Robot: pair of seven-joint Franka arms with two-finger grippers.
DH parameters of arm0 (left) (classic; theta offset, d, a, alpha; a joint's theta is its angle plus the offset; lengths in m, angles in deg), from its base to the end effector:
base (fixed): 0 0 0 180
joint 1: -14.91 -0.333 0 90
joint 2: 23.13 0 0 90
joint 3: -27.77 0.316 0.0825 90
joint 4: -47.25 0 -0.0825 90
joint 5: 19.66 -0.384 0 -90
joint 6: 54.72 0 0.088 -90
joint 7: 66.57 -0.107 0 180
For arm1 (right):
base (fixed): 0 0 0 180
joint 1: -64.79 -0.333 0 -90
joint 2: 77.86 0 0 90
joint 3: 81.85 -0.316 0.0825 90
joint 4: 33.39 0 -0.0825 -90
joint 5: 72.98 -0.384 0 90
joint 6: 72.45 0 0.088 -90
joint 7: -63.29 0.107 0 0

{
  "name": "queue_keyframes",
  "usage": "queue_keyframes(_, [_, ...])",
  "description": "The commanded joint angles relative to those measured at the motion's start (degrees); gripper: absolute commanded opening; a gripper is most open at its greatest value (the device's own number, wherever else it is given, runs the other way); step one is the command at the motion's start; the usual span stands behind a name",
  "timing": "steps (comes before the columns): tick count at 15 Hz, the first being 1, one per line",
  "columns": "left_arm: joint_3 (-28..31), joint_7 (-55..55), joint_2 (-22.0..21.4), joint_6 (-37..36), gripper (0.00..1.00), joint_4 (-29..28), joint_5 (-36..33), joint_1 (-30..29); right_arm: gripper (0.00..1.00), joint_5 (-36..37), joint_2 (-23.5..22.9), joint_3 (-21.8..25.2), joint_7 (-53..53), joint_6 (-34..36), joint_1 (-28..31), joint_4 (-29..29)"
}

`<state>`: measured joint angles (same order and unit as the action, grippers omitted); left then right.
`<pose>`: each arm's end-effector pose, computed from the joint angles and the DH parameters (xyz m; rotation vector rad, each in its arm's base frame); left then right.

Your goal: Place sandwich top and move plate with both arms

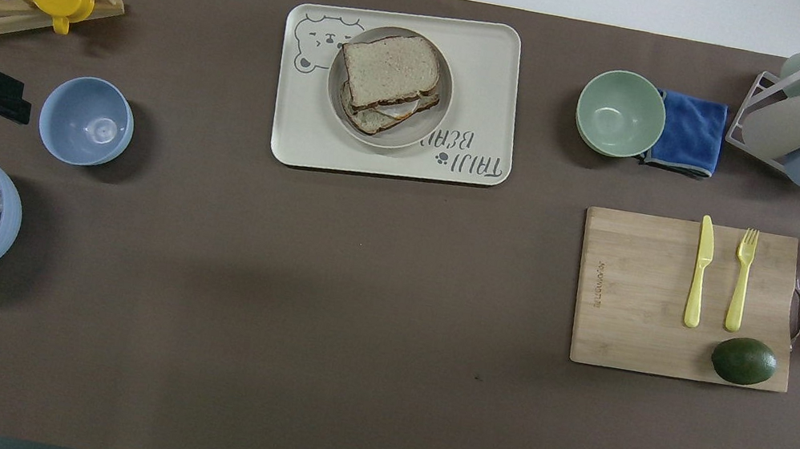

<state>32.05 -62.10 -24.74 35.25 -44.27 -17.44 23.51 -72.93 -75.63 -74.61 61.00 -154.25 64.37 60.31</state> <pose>0.5438 -0.0446 0.6274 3.1008 0.0040 -0.0034 0.5211 -0.0637 0.6042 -3.1107 0.1223 0.2625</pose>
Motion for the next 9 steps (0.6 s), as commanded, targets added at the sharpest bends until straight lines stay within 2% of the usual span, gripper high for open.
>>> queue_keyframes(1, [-2.5, -1.2, -1.5, -0.3, 1.0, -2.9, -0.6, -2.1, 1.0, -0.9, 0.8, -0.6, 0.7, -0.5, 0.8, 0.8])
queue_keyframes(9, [-4.1, -1.2, -1.5, 0.8, 1.0, -3.0, -0.6, -3.8, 1.0, -0.9, 0.8, -0.6, 0.7, -0.5, 0.8, 0.8])
